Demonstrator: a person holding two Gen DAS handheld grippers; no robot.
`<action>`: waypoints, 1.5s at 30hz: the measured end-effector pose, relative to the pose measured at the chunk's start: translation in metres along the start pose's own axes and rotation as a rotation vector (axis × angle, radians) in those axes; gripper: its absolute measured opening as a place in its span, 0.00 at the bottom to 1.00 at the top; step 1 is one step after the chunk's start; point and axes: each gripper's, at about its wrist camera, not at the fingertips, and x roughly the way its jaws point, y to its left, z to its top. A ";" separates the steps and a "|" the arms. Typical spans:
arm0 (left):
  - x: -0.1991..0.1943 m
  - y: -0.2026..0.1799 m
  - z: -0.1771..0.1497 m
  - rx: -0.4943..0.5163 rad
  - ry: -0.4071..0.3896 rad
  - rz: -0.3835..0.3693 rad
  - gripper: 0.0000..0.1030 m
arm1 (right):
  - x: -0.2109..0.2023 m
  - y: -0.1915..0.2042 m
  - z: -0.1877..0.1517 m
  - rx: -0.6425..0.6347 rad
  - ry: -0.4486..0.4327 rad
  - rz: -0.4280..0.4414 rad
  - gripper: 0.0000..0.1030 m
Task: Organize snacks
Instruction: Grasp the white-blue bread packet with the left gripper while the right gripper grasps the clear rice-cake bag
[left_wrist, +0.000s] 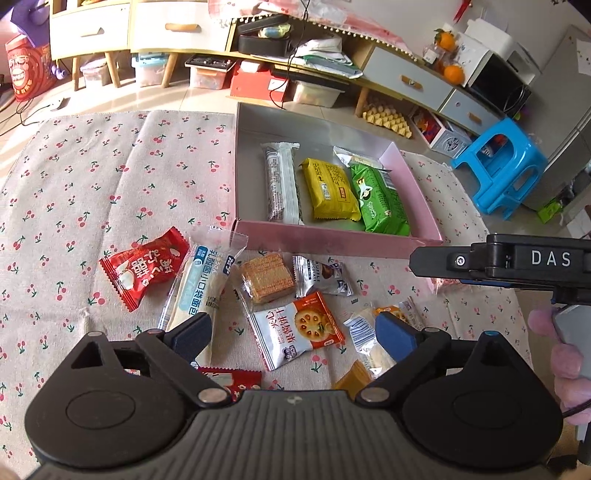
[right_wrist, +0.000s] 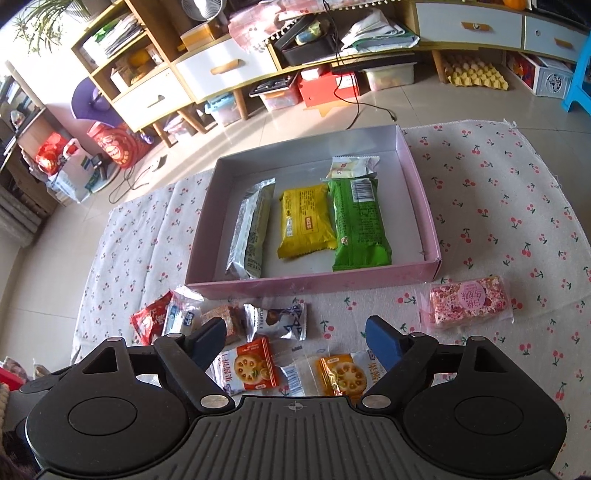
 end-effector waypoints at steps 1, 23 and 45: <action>0.000 0.003 -0.002 -0.006 -0.002 0.003 0.93 | 0.001 0.000 -0.005 -0.007 -0.002 -0.004 0.83; 0.003 0.042 -0.026 0.054 -0.012 0.076 0.88 | 0.025 -0.018 -0.056 -0.071 0.143 -0.002 0.84; 0.026 0.062 -0.013 0.051 -0.034 0.088 0.48 | 0.050 -0.008 -0.073 -0.110 0.081 -0.044 0.53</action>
